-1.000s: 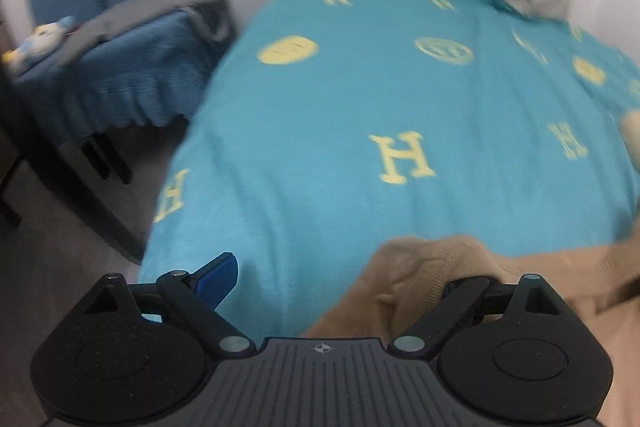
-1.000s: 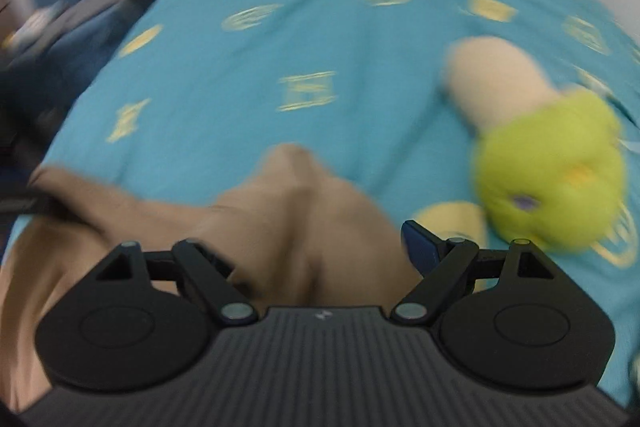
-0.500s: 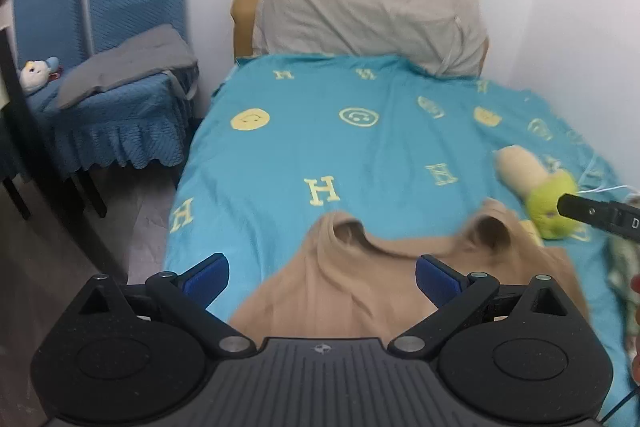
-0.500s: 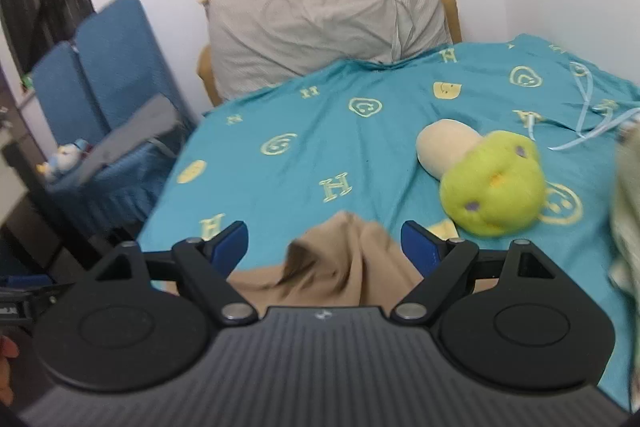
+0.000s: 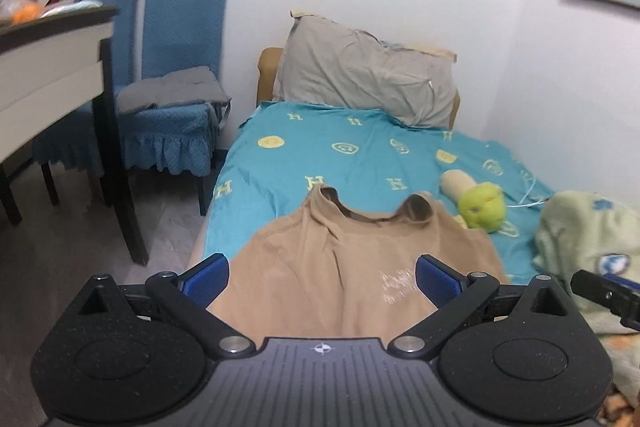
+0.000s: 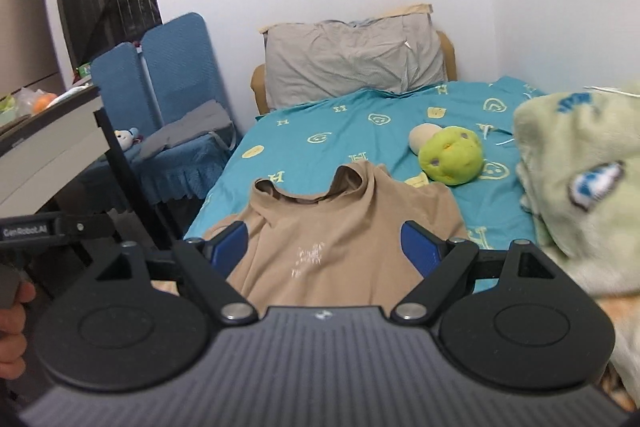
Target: Fold clothes
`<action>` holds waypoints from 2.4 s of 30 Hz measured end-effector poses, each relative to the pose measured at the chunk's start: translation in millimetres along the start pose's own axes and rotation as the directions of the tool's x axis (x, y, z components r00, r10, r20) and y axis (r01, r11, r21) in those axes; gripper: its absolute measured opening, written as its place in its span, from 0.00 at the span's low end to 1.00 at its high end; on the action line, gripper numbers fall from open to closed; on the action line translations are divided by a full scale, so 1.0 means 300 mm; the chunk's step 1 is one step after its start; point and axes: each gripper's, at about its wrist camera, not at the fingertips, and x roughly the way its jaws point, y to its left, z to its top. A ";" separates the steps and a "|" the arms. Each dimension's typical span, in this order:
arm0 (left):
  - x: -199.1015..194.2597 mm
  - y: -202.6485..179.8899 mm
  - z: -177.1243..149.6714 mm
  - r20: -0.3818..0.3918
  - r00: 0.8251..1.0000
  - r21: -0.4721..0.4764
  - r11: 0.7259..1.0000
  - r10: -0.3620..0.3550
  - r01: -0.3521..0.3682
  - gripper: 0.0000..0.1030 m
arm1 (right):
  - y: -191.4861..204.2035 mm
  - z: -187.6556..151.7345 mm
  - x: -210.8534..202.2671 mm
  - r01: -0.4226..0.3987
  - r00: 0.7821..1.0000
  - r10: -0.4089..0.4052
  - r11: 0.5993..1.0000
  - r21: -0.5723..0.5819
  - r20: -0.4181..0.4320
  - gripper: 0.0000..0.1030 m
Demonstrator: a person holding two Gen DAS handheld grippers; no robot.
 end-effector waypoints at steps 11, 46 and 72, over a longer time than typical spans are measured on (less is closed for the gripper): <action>0.194 0.314 -0.139 -0.112 0.986 -0.292 0.944 0.124 -0.152 0.93 | -0.101 -0.083 0.004 -0.071 0.997 0.073 0.983 0.167 -0.004 0.79; 0.948 0.499 0.334 -0.075 0.865 -0.067 0.863 0.496 -0.500 0.05 | -0.206 -0.159 0.366 0.067 0.993 -0.041 0.969 0.236 -0.113 0.79; 0.164 0.126 -0.148 -0.173 0.978 0.012 0.994 0.112 -0.112 0.97 | -0.121 -0.142 0.265 0.065 0.998 -0.065 0.996 0.068 -0.009 0.79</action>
